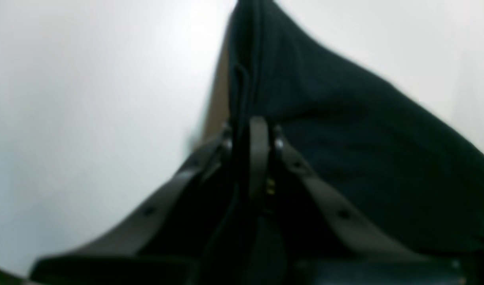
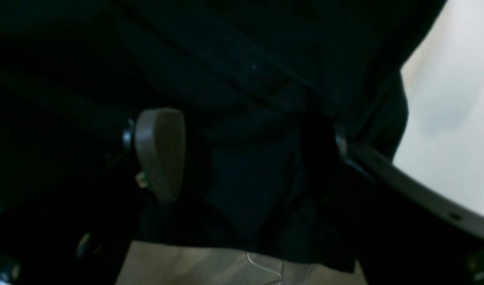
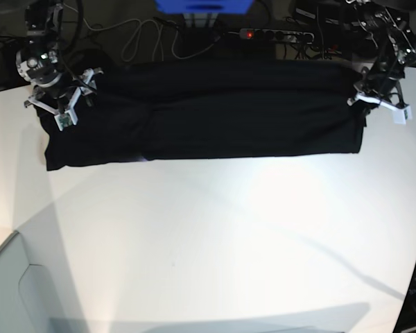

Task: Fold the T-shirt properly
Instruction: 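Hold the strip ends with both grippers and adjust their grip, then carry the strip end with the left gripper toward the right gripper, then release the folded end with the left gripper and lift away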

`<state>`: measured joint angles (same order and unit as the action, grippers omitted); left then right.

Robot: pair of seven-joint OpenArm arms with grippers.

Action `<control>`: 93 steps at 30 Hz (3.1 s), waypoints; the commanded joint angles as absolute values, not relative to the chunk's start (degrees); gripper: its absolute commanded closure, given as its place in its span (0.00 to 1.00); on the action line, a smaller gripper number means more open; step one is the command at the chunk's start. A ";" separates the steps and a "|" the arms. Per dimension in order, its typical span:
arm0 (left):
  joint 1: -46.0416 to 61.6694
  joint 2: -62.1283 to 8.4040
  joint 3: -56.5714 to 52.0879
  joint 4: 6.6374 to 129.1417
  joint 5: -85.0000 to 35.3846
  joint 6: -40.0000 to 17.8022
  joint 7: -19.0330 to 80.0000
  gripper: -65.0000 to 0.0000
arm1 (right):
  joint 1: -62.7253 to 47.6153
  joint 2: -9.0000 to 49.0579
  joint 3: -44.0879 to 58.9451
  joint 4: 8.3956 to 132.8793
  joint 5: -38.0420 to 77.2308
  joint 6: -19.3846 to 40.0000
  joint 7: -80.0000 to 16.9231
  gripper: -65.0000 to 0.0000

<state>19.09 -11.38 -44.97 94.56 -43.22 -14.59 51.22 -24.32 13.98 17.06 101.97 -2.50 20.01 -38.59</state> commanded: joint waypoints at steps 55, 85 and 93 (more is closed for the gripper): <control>8.84 6.11 12.97 100.18 -21.41 -14.37 49.89 1.00 | -24.66 14.55 17.27 102.73 -2.24 20.44 -37.85 0.32; 8.57 7.25 15.25 101.93 -21.67 -14.37 49.98 0.72 | -24.75 14.64 17.19 102.81 -2.24 20.44 -37.85 0.32; 11.82 3.65 10.24 111.08 -27.30 -14.37 50.15 0.72 | -24.66 14.64 17.27 103.25 -2.24 20.44 -37.85 0.32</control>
